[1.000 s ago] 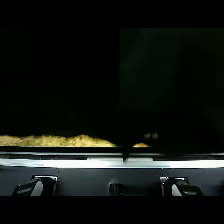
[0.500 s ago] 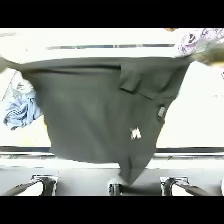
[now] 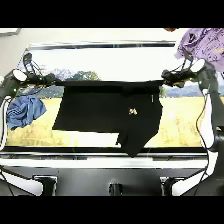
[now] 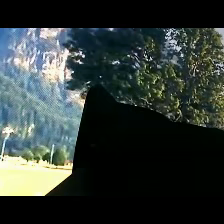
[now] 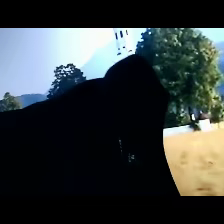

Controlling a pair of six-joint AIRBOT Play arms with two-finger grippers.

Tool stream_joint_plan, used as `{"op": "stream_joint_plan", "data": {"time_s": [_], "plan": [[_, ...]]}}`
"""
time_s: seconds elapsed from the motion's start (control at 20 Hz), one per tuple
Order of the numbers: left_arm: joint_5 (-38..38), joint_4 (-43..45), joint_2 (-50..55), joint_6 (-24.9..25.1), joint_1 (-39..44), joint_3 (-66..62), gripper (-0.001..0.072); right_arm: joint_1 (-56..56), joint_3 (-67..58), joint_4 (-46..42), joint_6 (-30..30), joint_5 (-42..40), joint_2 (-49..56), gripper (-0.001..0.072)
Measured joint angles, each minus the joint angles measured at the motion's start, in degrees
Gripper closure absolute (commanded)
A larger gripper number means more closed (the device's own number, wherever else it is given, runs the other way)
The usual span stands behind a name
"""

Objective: Fold the clothes and pants, and hang the long-sleeved shirts on hangers.

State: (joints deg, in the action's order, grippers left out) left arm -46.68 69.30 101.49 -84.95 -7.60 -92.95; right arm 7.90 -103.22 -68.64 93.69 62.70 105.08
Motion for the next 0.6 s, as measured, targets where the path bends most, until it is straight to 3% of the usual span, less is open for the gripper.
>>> {"op": "stream_joint_plan", "data": {"time_s": [0.2,0.6], "plan": [[-3.43,1.03,2.69,0.11,-0.02,-0.35,0.0694,0.02,0.07,-0.2,-0.57,3.06,3.52,0.0685],[-19.52,3.72,5.03,-0.17,0.07,-0.42,0.0693,0.04,2.23,-1.03,-0.87,15.1,4.81,0.0684]]}}
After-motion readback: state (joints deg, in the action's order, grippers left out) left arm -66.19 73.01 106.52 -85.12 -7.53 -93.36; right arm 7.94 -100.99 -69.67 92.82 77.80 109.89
